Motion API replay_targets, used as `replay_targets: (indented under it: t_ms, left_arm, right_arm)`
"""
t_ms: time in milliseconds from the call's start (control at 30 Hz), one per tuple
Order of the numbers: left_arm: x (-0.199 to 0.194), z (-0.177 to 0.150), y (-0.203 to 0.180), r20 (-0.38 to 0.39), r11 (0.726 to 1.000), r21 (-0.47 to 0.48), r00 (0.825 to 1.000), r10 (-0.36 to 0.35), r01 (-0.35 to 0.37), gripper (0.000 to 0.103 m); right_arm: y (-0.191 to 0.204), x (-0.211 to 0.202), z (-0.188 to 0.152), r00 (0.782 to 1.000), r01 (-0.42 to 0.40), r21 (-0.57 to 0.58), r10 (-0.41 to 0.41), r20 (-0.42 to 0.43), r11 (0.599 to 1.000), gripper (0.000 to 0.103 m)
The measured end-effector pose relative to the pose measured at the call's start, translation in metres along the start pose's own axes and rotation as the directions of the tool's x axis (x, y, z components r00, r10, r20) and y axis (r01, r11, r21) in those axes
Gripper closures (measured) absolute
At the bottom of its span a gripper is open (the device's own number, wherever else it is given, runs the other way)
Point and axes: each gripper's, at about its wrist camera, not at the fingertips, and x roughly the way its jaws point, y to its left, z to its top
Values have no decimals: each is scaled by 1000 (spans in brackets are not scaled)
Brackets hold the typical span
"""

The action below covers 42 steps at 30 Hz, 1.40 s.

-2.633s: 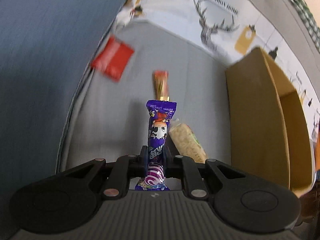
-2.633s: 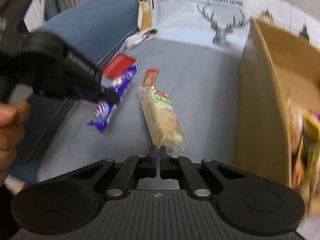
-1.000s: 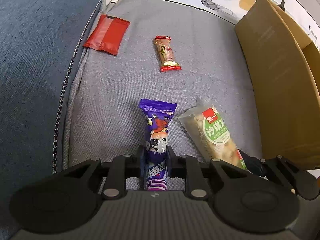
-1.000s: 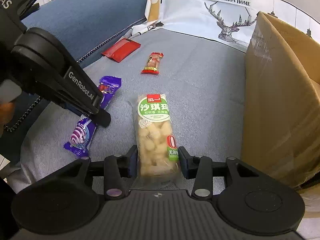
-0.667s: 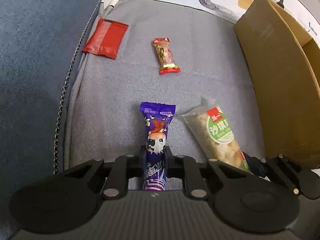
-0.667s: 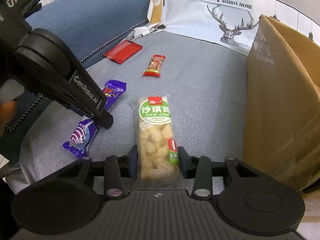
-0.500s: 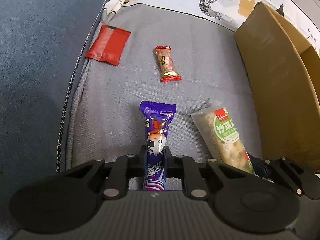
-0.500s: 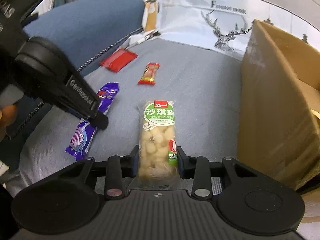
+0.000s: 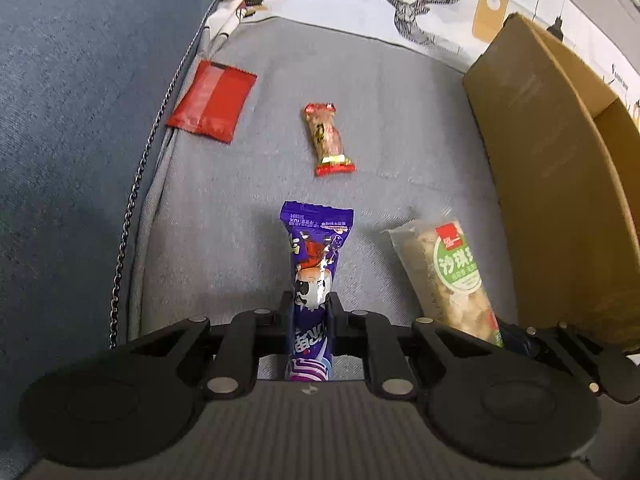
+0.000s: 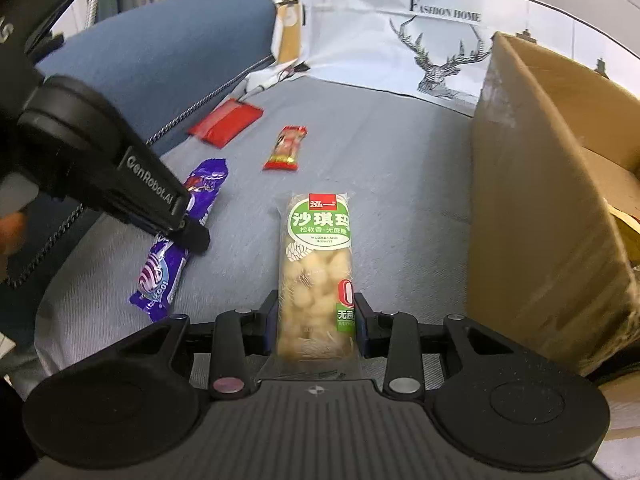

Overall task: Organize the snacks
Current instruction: 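Grasp the green-labelled cracker bar with the right tool while the left tool holds the candy bar, then lift both held snacks and carry them over the cardboard box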

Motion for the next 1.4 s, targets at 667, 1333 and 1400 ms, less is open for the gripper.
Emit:
replay_targets:
  t_ms: [667, 1333, 1400]
  left_arm:
    - [-39, 10, -1, 234, 994, -76, 970, -61, 81, 87]
    - [-69, 17, -18, 457, 988, -65, 884, -95, 140, 87]
    - [-68, 18, -23, 455, 988, -59, 885, -100, 142, 87]
  right_arm:
    - [-6, -28, 2, 986, -8, 24, 4, 165, 1000, 65]
    - [-32, -77, 19, 919, -44, 105, -1, 393, 993, 65]
    - [-41, -88, 31, 922, -52, 111, 6, 386, 992, 65]
